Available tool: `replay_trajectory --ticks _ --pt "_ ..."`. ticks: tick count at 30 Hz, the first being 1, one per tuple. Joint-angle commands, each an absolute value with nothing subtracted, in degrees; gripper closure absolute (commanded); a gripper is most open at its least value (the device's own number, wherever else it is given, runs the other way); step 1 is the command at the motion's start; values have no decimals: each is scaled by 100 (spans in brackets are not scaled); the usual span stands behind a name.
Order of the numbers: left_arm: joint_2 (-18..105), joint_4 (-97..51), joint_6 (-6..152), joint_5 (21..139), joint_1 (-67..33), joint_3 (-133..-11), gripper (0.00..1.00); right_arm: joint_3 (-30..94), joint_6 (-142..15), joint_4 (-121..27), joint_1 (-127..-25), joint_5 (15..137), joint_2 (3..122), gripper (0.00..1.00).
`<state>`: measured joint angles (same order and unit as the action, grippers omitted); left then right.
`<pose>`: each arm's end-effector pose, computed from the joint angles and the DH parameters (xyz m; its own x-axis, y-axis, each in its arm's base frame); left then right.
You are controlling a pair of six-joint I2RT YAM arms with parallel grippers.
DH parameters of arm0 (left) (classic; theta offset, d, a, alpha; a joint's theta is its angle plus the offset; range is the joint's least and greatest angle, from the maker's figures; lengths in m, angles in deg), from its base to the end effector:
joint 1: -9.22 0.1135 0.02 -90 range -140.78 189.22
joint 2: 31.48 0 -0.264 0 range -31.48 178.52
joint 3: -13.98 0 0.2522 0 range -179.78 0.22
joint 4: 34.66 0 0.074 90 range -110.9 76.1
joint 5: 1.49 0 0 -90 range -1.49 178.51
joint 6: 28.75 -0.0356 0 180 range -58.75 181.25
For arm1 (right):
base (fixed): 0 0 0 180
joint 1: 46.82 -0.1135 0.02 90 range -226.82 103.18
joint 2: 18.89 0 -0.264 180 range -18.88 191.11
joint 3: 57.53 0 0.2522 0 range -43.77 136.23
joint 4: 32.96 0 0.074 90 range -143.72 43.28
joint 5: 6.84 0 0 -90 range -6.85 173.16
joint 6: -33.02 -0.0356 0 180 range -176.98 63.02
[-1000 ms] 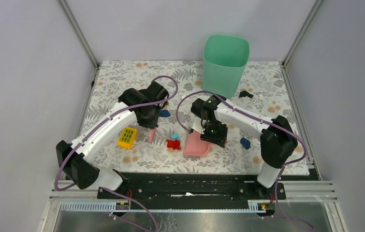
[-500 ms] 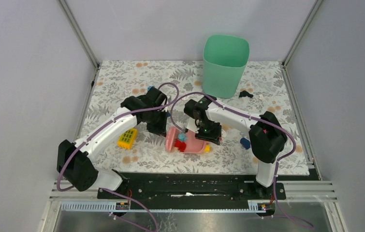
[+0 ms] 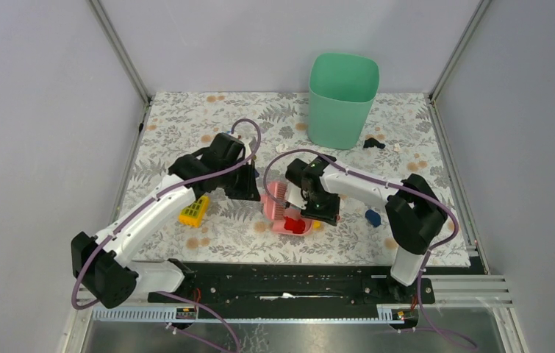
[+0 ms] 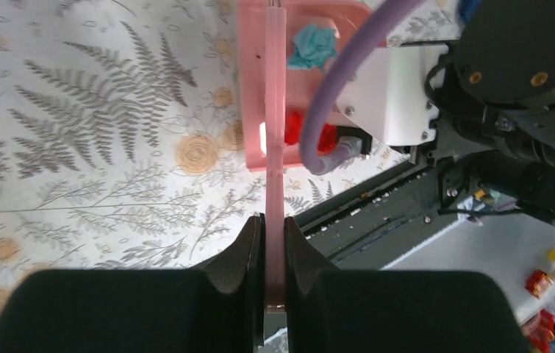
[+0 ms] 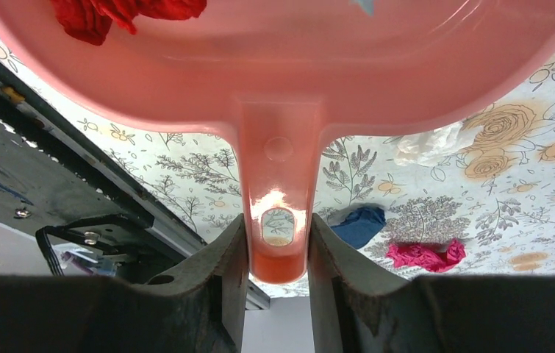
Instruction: Sweep away the paper scraps from the table
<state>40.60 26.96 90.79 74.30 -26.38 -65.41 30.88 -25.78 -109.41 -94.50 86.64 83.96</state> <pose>0.2000 -0.1539 0.3087 -0.9102 0.0638 -0.4093 0.2667 0.8463 -0.4611 0.2179 0.2361 0.1985 -0.1932 -0.9801 0.0447 -0.9806 0.1913 -0.0439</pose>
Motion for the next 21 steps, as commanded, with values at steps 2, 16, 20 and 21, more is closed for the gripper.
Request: replay_trajectory --ticks 2,16,20,21 --pt "3775 3356 9066 8692 -2634 -7197 100 2922 -2534 -10364 -9515 8497 8036 100" --pt "3012 3949 9232 9618 -2637 -7207 99 4081 -2652 -10138 -9516 8102 9166 84" --pt "2877 3942 9298 9800 -2638 -7133 96 4070 -2658 -10014 -9515 8088 9295 75" --pt "2843 3928 9309 9863 -2636 -7091 95 4025 -2672 -9952 -9515 8087 9283 72"
